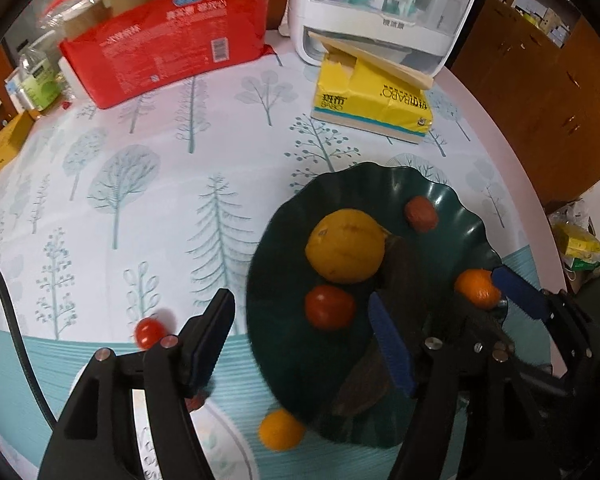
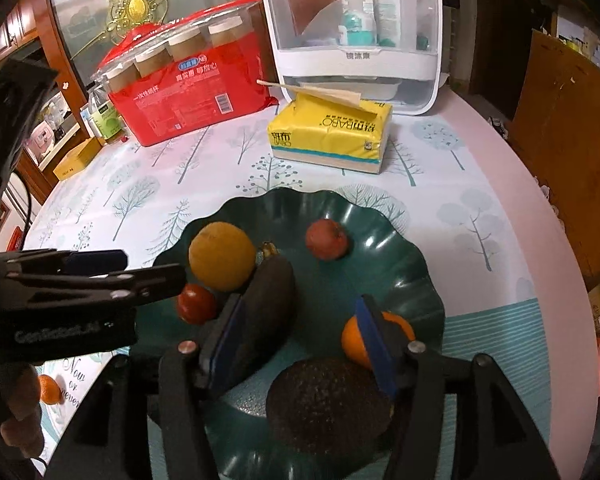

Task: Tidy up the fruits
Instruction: 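Open the left gripper to drop the grapefruit while the right releases the lychee, then move both grippers back toward the white plate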

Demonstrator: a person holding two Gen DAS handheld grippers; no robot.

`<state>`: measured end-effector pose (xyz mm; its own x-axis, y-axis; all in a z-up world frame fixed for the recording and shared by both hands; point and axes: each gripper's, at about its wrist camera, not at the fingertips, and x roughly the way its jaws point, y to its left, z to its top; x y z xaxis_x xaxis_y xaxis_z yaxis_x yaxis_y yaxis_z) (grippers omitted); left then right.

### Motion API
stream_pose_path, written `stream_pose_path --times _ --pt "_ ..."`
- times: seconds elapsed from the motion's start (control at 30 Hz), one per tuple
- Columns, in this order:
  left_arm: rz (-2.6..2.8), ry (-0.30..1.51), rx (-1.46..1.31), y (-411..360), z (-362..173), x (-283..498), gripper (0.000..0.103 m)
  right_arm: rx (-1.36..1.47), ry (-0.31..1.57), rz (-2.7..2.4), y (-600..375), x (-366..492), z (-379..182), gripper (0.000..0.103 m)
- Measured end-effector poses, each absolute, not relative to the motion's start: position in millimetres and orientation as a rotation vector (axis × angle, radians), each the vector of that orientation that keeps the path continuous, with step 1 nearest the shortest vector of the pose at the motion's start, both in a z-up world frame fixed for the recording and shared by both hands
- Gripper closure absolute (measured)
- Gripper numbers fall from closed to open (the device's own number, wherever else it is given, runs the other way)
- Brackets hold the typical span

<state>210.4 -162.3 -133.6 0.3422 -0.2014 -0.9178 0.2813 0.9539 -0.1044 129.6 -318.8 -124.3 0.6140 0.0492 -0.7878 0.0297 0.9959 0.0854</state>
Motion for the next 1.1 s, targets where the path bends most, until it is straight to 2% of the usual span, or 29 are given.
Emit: stream_pose_path --times 0.37,0.8,1.1 --pt "-0.277 1.079 0.071 -126.8 -80.7 167.8 0.022 0.097 0.877 -0.022 -312.8 103.6 -90.7 0.045" --pt "-0.187 0.987 0.036 -45.0 -19.4 113.1 0.019 0.066 0.774 0.002 -269.6 61.8 -24.2 0.045" --pt "-0.148 0.928 0.048 31.0 14.5 85.6 0.019 0.015 0.730 0.062 -198.4 37.5 5.9 0.045"
